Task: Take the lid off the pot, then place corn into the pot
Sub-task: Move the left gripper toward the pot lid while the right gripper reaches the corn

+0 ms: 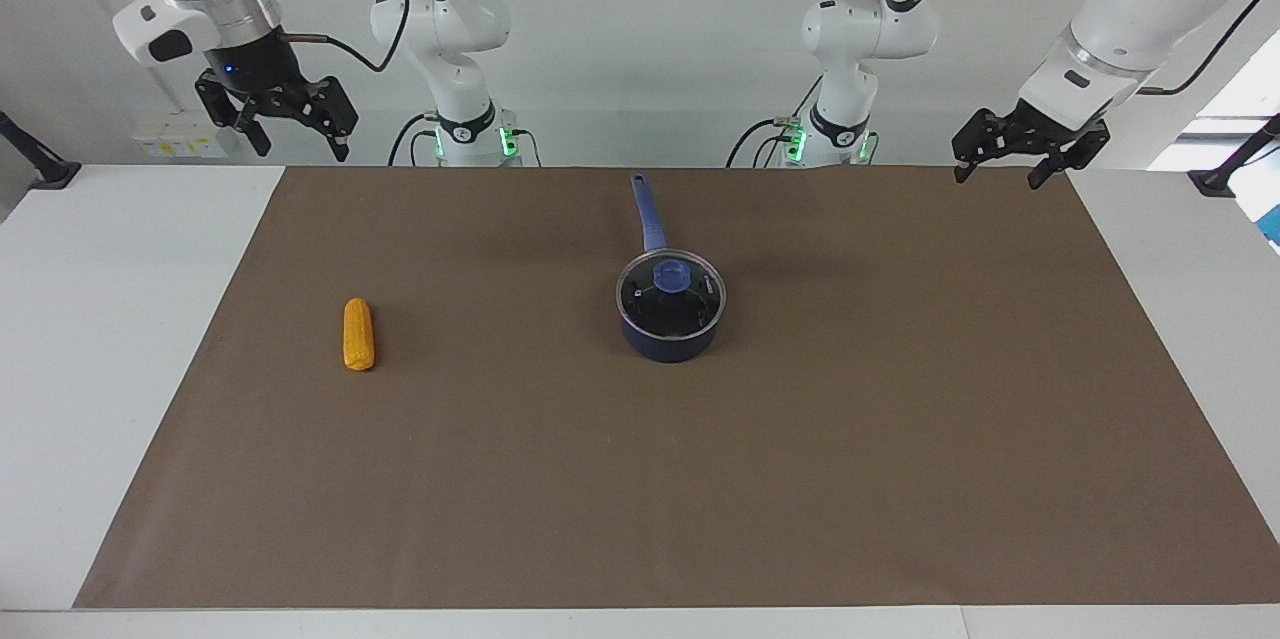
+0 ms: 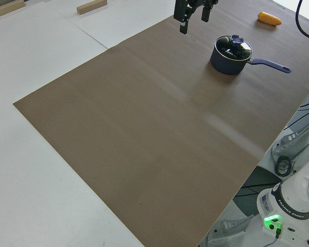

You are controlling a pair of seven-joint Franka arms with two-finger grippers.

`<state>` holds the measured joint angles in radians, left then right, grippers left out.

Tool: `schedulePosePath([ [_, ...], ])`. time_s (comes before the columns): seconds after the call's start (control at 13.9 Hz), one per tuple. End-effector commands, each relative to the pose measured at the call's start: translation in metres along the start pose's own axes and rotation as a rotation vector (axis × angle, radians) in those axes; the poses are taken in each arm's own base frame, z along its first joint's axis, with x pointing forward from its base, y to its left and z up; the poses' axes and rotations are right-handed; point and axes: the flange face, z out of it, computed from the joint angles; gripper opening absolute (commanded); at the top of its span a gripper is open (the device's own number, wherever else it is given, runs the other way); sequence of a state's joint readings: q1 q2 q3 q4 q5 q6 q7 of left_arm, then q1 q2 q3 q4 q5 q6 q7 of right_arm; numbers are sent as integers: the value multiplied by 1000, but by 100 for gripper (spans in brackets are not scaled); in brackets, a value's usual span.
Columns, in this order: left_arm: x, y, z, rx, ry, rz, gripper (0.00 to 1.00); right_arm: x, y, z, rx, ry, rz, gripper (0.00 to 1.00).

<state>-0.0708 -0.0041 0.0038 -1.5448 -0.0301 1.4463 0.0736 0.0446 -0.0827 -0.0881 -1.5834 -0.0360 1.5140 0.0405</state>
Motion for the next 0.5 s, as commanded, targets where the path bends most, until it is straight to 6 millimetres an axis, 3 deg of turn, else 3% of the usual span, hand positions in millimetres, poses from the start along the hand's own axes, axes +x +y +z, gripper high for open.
schedulePosePath([
  [0.0,0,-1,0,13,17,10,100,0,3,-2,-17,18,7,100],
  [0.43,3,0,0,13,34,12,100,-1,3,-1,-2,16,11,100],
])
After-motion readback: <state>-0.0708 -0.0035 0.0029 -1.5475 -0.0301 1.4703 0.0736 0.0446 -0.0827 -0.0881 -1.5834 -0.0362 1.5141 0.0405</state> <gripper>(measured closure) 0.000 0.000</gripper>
